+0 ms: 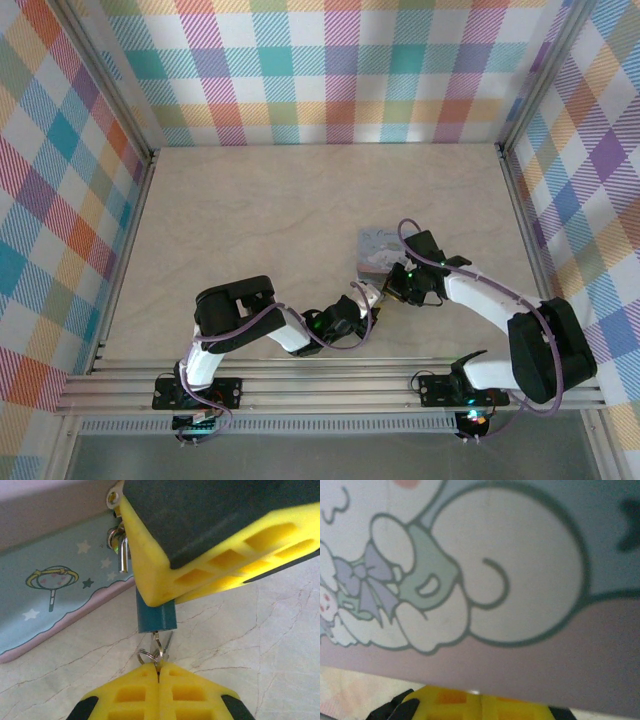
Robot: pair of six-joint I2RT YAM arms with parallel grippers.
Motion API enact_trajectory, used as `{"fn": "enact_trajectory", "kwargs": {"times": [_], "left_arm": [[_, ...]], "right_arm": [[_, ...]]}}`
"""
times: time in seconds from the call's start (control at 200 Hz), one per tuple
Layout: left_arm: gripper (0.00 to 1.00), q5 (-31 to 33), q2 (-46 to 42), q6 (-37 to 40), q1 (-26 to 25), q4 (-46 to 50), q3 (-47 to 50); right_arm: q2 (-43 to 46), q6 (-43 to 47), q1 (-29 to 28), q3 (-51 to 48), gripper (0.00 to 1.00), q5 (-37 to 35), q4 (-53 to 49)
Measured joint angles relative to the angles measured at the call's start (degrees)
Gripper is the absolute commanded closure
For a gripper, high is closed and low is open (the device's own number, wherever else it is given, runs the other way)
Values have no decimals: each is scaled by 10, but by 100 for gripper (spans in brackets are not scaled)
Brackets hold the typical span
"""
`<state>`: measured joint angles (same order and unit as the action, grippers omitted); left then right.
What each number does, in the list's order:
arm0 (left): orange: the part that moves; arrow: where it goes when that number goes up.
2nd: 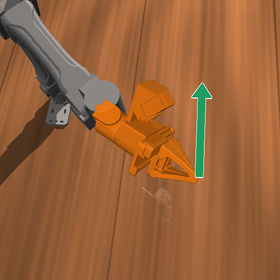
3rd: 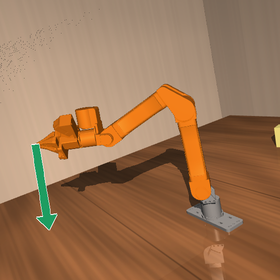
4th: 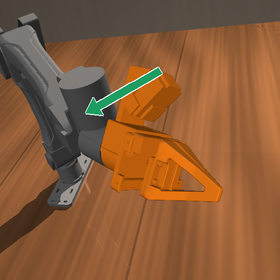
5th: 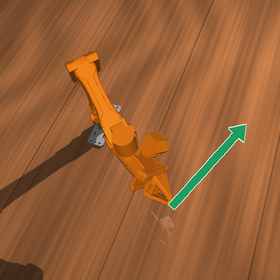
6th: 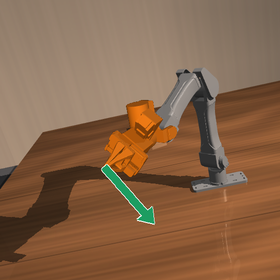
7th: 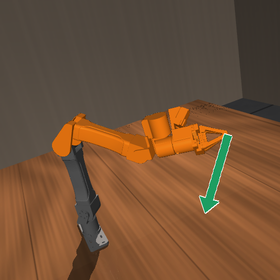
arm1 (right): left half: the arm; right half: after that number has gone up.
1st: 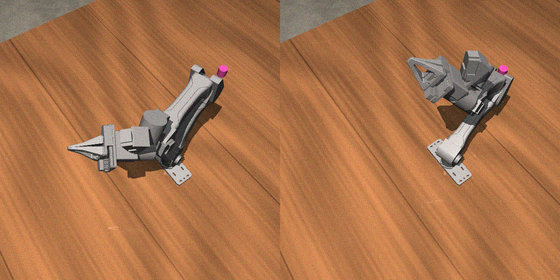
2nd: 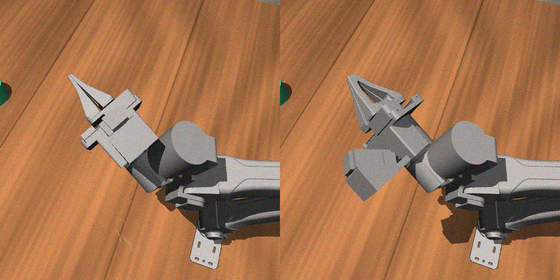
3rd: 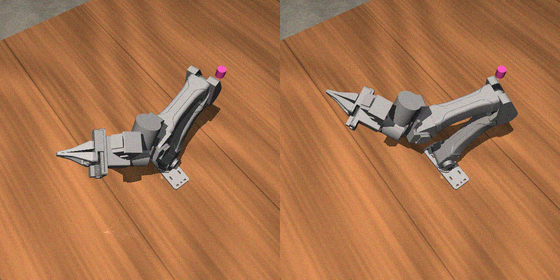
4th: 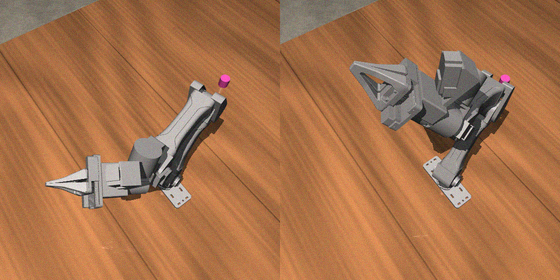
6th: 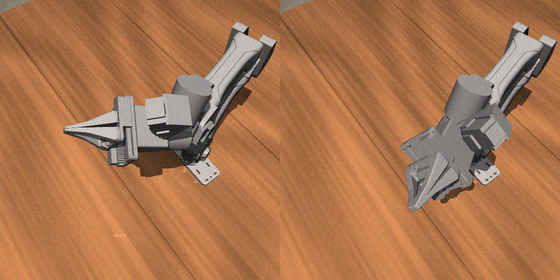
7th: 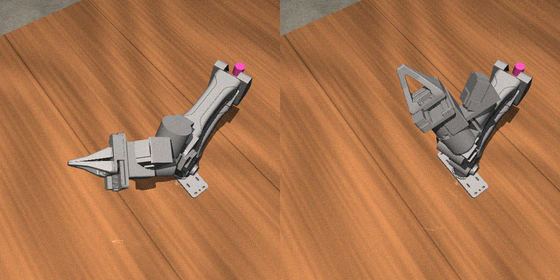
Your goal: Unlock the padlock with the key
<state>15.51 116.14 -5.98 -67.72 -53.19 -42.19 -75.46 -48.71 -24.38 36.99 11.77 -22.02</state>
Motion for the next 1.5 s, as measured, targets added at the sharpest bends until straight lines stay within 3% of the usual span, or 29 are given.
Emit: {"fn": "enact_trajectory", "kwargs": {"times": [0.21,0.375,0.54,1.1,1.5], "left_arm": [[100,0,-6,8,0,10,0],[77,2,-17,8,0,23,1],[65,11,-47,-3,0,21,12],[63,65,-105,-38,0,22,80],[63,82,-108,-52,0,23,93]], "right_arm": [[0,3,0,0,100,0,0],[6,0,0,-3,100,0,1],[25,-2,3,-19,100,-4,2],[22,-4,52,6,100,0,5],[19,-37,53,-42,100,8,92]]}}
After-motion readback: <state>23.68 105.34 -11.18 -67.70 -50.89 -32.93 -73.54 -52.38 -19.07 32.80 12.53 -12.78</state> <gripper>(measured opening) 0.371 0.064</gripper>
